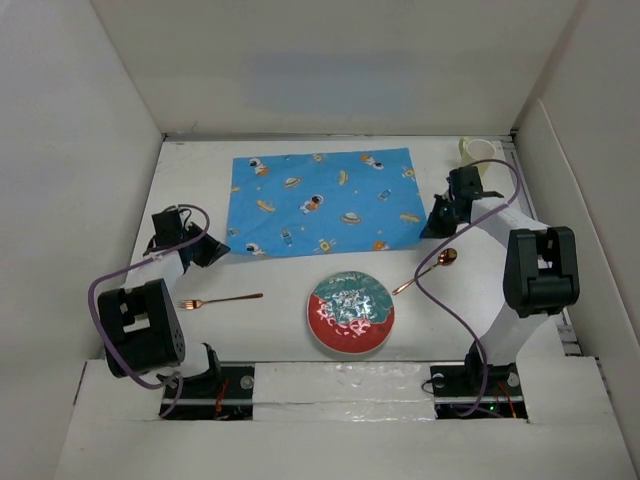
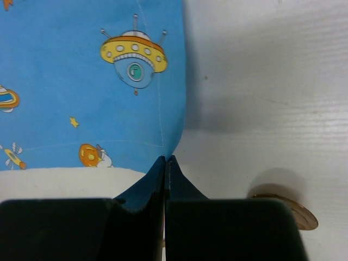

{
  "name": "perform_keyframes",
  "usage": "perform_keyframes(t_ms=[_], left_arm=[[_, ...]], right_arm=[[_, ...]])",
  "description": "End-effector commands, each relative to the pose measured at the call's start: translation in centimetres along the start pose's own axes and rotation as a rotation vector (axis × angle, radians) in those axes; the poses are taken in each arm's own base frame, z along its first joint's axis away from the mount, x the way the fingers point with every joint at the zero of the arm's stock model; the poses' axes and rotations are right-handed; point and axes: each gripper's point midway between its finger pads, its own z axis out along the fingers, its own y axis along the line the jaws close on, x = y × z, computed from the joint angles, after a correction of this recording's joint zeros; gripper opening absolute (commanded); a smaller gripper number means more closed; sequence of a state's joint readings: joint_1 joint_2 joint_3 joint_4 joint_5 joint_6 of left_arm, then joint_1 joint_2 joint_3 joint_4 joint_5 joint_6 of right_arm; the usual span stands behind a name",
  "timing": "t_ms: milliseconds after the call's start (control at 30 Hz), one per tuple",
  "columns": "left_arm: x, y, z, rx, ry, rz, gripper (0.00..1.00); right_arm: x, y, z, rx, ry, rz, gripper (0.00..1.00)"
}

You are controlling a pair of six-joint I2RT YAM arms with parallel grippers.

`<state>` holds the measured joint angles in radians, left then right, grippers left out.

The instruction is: Set the dinner table for one person

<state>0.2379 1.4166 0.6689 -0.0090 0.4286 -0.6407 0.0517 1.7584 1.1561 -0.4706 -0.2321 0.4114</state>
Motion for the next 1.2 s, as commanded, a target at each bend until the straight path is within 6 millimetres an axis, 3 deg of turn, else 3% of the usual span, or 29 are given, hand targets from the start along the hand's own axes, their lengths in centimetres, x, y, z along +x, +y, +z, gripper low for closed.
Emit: perform_keyframes(t_ms=[0,267,600,633,700,800,900,967,1000,1033,1067,1167], left_arm=[[0.2,0.7,-1.6,-0.025,-0.032,0.076,0.0],[1.1,2.9,-3.5,-0.128,-0.058,0.113,0.0],[1.8,3.0,-3.7,-0.144,-0.01,0.081,0.0],[1.8,3.1,-3.6,-0.149,-0.006,0.079,0.0],[1.8,3.0,-3.5,-0.153,0.006,0.084,0.02],[0.8,1.5,-4.1,-0.118,-0.014,0.102,0.34],[0.1,0.5,-4.7,-0.095,-0.039,0.11,0.41],[-0.7,-1.0,-5.3,-0.067,-0.058,0.127,0.41],[-1.2,-2.2,-5.6,-0.045,-0.075,0.149,0.4],[-1.4,-3.1,-5.9,-0.028,-0.085,0.168,0.37],[-1.2,-4.3,-6.0,-0.002,-0.084,0.197,0.31],[-1.9,-8.9,-7.4,0.131,-0.128,0.272,0.05]], right_arm=[[-0.4,-0.2,-1.8,0.0,-0.068,-0.02,0.0],[3.1,-1.3,-3.0,0.01,-0.028,-0.017,0.0],[5.2,-2.3,-3.1,0.025,0.008,-0.017,0.0],[5.2,-2.3,-3.1,0.023,0.009,-0.017,0.03],[5.1,-2.0,-3.2,0.025,0.005,-0.028,0.2],[4.2,-1.2,-4.6,0.008,-0.022,-0.037,0.49],[4.3,0.3,-5.9,-0.024,-0.036,-0.067,0.51],[4.3,1.8,-7.6,-0.069,-0.071,-0.104,0.46],[4.9,2.2,-7.8,-0.091,-0.069,-0.135,0.21],[6.3,3.9,-8.1,-0.171,-0.038,-0.181,0.06],[6.7,4.8,-8.4,-0.215,-0.037,-0.211,0.0],[9.6,7.0,-7.6,-0.333,0.037,-0.29,0.0]])
